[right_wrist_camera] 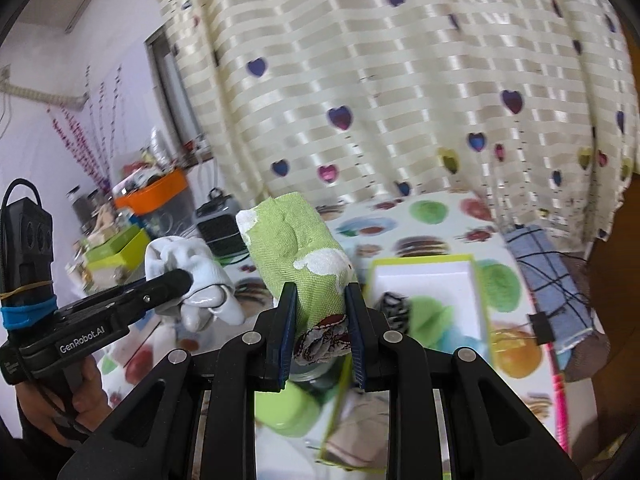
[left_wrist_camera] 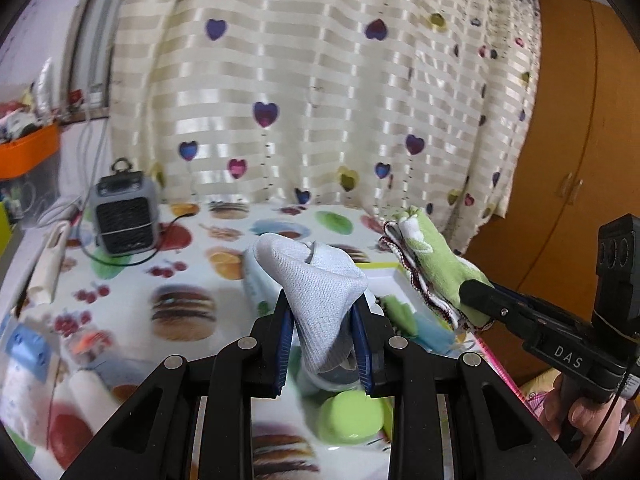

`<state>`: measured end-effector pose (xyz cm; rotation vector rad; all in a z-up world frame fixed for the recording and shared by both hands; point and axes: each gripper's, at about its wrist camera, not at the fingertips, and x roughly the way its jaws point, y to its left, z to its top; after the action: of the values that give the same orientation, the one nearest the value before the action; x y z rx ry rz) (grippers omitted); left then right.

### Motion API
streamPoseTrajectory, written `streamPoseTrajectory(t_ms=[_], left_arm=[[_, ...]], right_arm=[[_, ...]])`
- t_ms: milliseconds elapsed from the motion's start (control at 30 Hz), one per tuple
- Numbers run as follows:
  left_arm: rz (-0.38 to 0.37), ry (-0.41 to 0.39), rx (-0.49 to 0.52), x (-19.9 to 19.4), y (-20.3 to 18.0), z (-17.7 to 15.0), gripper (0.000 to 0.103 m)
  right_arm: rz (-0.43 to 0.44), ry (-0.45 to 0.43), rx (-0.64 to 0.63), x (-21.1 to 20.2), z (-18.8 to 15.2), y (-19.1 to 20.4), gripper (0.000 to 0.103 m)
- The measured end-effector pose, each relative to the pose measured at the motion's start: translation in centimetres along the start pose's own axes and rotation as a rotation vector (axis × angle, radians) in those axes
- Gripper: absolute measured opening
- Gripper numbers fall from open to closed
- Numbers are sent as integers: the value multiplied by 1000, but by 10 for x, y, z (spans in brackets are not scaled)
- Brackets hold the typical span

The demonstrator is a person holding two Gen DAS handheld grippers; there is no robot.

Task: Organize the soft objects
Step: 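Lift and carry the grey sock and green towel over the white box, then open the left tool to drop the grey sock while the right tool releases the green towel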

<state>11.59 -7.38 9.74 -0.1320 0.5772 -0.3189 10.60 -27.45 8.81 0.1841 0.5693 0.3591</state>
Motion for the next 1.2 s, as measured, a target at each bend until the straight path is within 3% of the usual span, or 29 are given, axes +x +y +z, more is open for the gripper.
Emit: streamPoseTrajectory(t_ms=[433, 833, 1200], left_arm=[[-66, 89, 50, 53, -33, -2, 26], [-93, 181, 97, 91, -52, -16, 26], [-99, 229, 102, 115, -57, -21, 26]], right_arm=[[-78, 30, 67, 10, -10, -48, 25], [-129, 197, 110, 61, -48, -84, 25], [-178, 204, 87, 92, -35, -97, 25]])
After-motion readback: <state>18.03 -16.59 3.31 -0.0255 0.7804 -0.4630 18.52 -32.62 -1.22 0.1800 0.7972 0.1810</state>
